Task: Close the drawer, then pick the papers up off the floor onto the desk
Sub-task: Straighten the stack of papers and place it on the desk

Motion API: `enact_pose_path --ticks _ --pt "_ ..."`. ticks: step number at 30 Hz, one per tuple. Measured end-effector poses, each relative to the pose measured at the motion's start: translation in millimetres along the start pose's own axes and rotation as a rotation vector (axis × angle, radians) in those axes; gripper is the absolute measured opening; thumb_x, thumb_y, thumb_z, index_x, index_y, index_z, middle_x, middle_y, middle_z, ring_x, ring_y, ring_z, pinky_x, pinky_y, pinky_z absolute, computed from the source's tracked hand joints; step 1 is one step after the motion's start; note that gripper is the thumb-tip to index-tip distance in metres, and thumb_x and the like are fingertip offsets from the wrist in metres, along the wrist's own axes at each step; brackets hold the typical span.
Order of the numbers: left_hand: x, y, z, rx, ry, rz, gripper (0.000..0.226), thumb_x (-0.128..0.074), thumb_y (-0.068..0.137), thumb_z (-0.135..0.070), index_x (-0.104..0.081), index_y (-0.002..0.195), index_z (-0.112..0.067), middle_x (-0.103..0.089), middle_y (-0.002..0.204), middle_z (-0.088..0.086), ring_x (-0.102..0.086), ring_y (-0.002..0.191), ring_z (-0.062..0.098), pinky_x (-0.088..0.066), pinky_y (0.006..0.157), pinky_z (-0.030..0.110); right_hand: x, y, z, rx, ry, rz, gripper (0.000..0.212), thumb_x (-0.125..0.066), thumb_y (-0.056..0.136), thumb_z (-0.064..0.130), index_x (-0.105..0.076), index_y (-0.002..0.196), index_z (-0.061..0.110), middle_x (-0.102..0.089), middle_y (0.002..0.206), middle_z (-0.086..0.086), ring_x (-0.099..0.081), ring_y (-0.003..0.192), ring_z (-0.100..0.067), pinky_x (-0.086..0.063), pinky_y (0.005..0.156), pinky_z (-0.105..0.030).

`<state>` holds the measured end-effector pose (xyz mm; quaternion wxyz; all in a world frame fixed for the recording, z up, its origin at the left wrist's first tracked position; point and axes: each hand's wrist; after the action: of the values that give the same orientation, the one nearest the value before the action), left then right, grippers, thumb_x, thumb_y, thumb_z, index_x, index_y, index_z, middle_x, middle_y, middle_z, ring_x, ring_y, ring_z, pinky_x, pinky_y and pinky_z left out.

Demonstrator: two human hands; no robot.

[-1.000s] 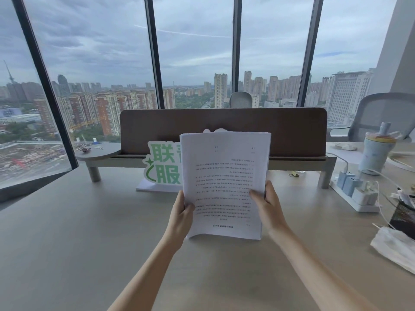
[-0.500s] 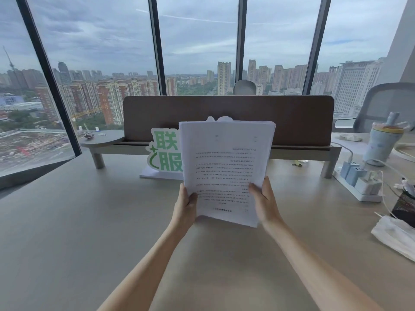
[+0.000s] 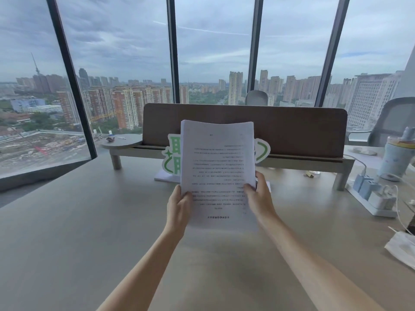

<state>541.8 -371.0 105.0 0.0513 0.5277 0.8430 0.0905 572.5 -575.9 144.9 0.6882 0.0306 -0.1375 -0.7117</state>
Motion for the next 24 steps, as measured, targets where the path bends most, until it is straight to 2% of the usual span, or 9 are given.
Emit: enact_pose_path --ticks 2,3,6,9,12,15,18,20,24 --pt "18 -2 -9 0.012 0.010 -0.095 0.013 -0.042 0.083 -0.019 -0.041 0.075 -0.008 -0.046 0.073 0.002 -0.040 0.070 0.019 -0.031 0.065 0.033 -20 -1 10 0.005 -0.019 0.037 0.034 -0.040 0.098 0.008 -0.050 0.127 0.024 -0.063 0.120 -0.001 -0.061 0.113 -0.024 -0.051 0.099 -0.046" --pt "29 -3 -12 0.013 0.025 -0.136 0.012 -0.041 0.083 -0.018 -0.042 0.075 -0.009 -0.046 0.072 0.000 -0.041 0.069 0.020 -0.032 0.064 0.034 -31 -2 13 0.003 -0.025 0.059 0.038 -0.038 0.097 0.008 -0.052 0.130 0.022 -0.064 0.124 -0.002 -0.060 0.116 -0.025 -0.051 0.101 -0.047" --pt "69 -5 -20 0.032 0.104 -0.236 0.021 -0.036 0.085 -0.010 -0.057 0.089 -0.013 -0.060 0.081 -0.002 -0.055 0.077 0.022 -0.042 0.068 0.036 -66 -8 23 -0.042 -0.022 0.141 0.047 -0.035 0.095 0.004 -0.054 0.136 0.017 -0.064 0.130 -0.006 -0.059 0.120 -0.025 -0.049 0.106 -0.047" --pt "114 1 -15 0.081 0.184 -0.292 0.027 -0.037 0.080 -0.008 -0.059 0.090 -0.020 -0.066 0.087 0.002 -0.061 0.086 0.027 -0.051 0.077 0.042 -104 -11 29 -0.119 -0.004 0.235 0.046 -0.036 0.093 -0.002 -0.057 0.130 0.014 -0.066 0.124 -0.008 -0.061 0.113 -0.027 -0.052 0.099 -0.041" --pt "155 7 -9 0.138 0.242 -0.337 0.027 -0.038 0.080 -0.005 -0.059 0.093 -0.016 -0.069 0.098 0.012 -0.064 0.087 0.032 -0.056 0.077 0.047 -145 -12 28 -0.167 -0.030 0.331 0.039 -0.038 0.093 0.002 -0.060 0.121 0.015 -0.069 0.119 -0.009 -0.065 0.107 -0.030 -0.055 0.090 -0.043" --pt "191 9 -7 0.171 0.324 -0.396 0.025 -0.039 0.085 0.000 -0.056 0.100 -0.010 -0.064 0.096 0.012 -0.060 0.081 0.029 -0.048 0.061 0.032 -186 -11 25 -0.199 -0.075 0.392 0.027 -0.044 0.090 0.007 -0.064 0.100 0.021 -0.073 0.106 -0.009 -0.068 0.099 -0.031 -0.056 0.081 -0.042" --pt "227 23 1 0.246 0.404 -0.395 0.030 -0.041 0.082 -0.001 -0.057 0.105 -0.011 -0.063 0.095 0.010 -0.062 0.085 0.031 -0.049 0.068 0.035 -228 -4 20 -0.230 -0.102 0.475 0.018 -0.047 0.082 0.002 -0.064 0.086 0.007 -0.074 0.092 -0.014 -0.069 0.082 -0.029 -0.060 0.079 -0.048" --pt "251 37 9 0.281 0.435 -0.398 0.027 -0.044 0.080 -0.002 -0.060 0.099 -0.011 -0.066 0.092 0.011 -0.064 0.086 0.032 -0.052 0.073 0.038 -256 1 17 -0.258 -0.103 0.524 0.018 -0.044 0.080 -0.003 -0.060 0.082 0.005 -0.068 0.083 -0.015 -0.064 0.073 -0.028 -0.060 0.075 -0.047" --pt "290 69 27 0.316 0.467 -0.385 0.022 -0.043 0.080 0.002 -0.059 0.078 -0.013 -0.066 0.081 0.010 -0.062 0.079 0.029 -0.051 0.069 0.037 -307 17 0 -0.324 -0.131 0.559 0.017 -0.044 0.079 -0.008 -0.058 0.077 0.002 -0.064 0.080 -0.018 -0.062 0.071 -0.029 -0.056 0.070 -0.042"
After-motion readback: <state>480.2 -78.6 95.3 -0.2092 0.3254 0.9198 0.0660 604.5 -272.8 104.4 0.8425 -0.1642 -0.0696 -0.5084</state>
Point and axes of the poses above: each hand's wrist, its own y-axis towards the middle knuckle, its own x-axis out of the back of the hand, z = x × y
